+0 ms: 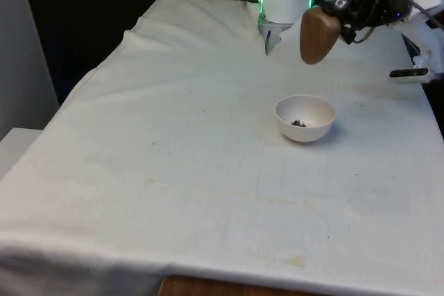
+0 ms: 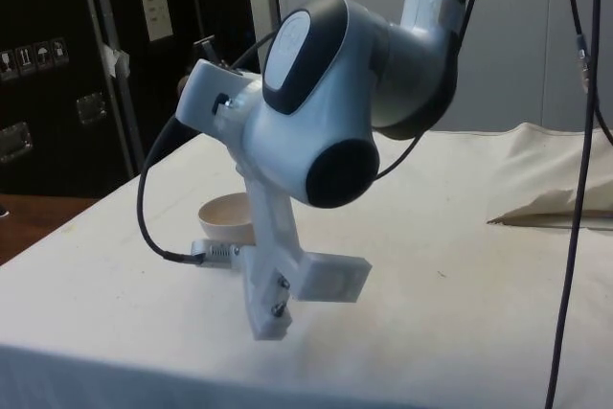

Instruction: Pour the coffee beans from the cup into the bowl.

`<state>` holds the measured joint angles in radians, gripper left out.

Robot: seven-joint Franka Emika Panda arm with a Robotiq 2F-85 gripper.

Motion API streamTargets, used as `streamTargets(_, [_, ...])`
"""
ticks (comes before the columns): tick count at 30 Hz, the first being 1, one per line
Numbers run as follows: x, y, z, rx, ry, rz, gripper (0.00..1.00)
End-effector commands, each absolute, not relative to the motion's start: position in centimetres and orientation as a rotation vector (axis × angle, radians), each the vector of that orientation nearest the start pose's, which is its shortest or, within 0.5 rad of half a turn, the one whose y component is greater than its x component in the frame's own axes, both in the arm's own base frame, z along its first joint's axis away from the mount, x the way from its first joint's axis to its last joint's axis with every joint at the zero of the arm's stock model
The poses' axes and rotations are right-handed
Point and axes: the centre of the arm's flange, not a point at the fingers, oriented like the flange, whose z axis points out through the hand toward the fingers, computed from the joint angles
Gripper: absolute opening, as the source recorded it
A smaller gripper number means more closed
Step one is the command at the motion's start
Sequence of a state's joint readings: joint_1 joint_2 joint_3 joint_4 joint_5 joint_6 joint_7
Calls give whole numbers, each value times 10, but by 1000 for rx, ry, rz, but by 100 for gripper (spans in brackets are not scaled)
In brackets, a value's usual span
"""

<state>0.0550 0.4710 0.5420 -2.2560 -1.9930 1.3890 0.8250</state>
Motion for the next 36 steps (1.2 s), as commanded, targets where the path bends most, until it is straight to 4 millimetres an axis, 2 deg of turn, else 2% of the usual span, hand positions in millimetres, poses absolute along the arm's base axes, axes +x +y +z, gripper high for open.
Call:
streamTargets(1, [493, 196, 227, 1285, 736, 508, 0])
streamTargets(12, [495, 182, 232, 1319, 684, 543, 0])
streamTargets(23, [498, 177, 235, 1309, 655, 545, 0])
streamTargets(36, [514, 158, 250, 1328, 646, 528, 0])
